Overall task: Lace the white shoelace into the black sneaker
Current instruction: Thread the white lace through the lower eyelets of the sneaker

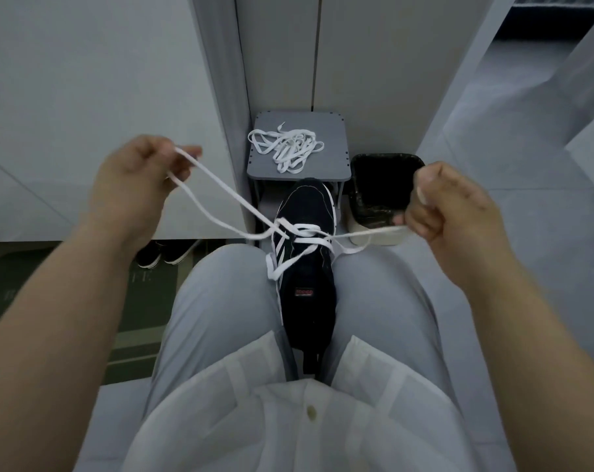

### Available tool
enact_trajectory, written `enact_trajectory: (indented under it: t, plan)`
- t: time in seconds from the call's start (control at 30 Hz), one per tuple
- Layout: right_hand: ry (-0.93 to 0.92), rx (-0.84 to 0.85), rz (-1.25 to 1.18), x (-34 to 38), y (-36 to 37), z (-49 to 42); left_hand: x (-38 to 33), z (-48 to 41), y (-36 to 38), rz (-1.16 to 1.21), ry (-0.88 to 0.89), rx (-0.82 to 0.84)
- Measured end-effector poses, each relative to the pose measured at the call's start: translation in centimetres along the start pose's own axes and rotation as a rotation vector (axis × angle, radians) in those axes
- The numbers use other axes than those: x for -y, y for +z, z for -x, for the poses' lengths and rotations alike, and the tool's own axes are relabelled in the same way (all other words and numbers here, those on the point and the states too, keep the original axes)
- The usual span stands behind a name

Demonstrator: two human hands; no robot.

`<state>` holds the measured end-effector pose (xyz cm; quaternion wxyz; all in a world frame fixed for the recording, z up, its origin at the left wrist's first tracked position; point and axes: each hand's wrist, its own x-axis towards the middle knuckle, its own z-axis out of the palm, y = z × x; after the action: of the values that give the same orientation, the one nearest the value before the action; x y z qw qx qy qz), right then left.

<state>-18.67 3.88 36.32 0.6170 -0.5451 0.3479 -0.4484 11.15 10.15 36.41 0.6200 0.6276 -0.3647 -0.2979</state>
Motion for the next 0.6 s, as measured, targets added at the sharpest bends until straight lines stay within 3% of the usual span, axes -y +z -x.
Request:
enact_trajectory:
  t: [0.07,0.13,0.17,0.23,0.3,0.37,0.43,0.47,0.53,0.6]
  plan:
    - [0.001,0.014,0.336,-0.7,0.0,-0.1,-0.2,0.0,-0.6,0.476,-0.080,-0.073]
    - [-0.029,0.111,0.649,-1.8,0.6,-0.3,-0.1,0.0,-0.9,0.615,-0.101,-0.117]
    - [-0.038,0.170,0.782,-2.5,1.0,-0.3,0.2,0.0,-0.8,0.542,-0.101,-0.125]
    - [-0.030,0.224,0.977,-4.1,1.8,-0.6,0.6,0.7,0.1,0.142,-0.068,-0.070]
    - [-0.001,0.191,1.079,-5.2,2.6,-0.8,1.8,1.7,1.8,-0.348,0.031,0.158]
    - [0.034,0.122,1.143,-5.7,3.5,-1.0,3.3,2.9,3.5,-0.694,0.146,0.437]
    - [0.044,0.093,1.182,-6.0,3.8,-1.1,5.2,3.4,4.9,-1.031,0.224,0.548]
    - [0.042,0.090,1.164,-6.0,3.7,-1.1,5.7,3.5,5.5,-1.164,0.220,0.524]
    - [0.024,0.059,1.010,-5.4,3.3,-1.0,5.6,3.4,6.0,-1.151,0.234,0.452]
    - [-0.030,-0.033,0.832,-3.9,2.4,-0.7,4.6,3.3,5.7,-0.843,0.210,0.321]
